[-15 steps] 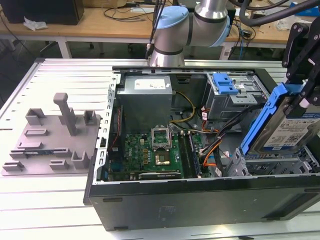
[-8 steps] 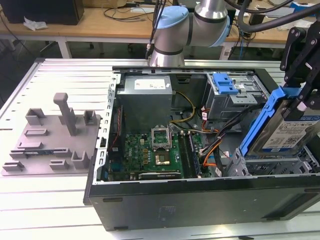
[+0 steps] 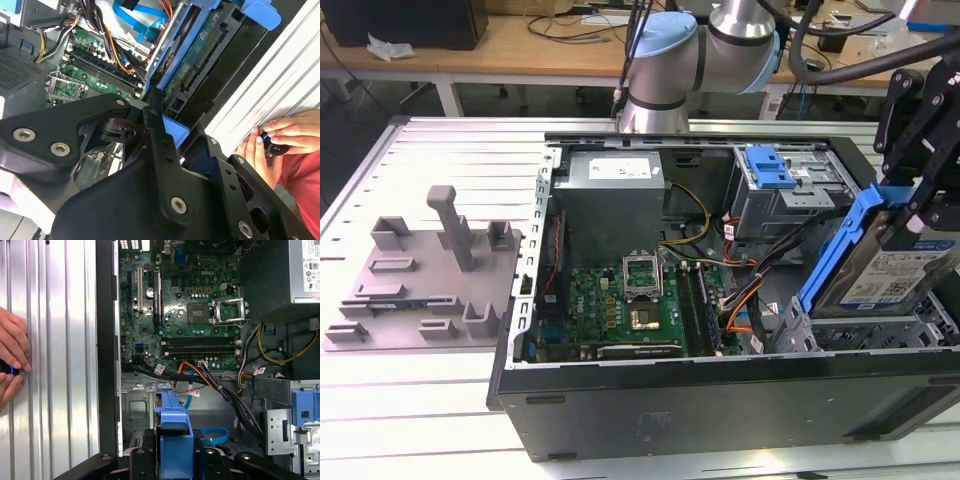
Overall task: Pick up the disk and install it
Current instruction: 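Insert the disk into the insertion slot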
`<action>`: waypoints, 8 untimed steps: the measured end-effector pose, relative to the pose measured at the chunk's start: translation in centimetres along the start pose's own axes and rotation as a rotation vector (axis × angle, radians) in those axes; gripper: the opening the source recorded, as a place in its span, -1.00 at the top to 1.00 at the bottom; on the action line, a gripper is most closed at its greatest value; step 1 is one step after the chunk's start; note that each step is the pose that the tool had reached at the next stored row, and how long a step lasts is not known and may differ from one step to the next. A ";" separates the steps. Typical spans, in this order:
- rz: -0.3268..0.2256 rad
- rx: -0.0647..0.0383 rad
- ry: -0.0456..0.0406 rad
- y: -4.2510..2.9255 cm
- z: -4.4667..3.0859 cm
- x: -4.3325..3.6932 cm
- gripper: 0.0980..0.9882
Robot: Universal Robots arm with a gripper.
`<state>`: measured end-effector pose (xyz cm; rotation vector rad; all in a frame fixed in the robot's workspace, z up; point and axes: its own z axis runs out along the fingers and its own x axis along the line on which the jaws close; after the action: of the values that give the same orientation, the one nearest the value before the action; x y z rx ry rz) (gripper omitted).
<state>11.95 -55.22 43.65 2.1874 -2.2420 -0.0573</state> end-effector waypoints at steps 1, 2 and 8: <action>0.000 0.000 0.0000 -0.01 0.22 0.01 0.40; 0.000 0.000 -0.0001 -0.03 0.47 0.03 0.40; 0.000 -0.001 -0.0001 -0.09 1.63 0.20 0.40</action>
<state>11.98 -55.39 42.01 2.1872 -2.2417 -0.0580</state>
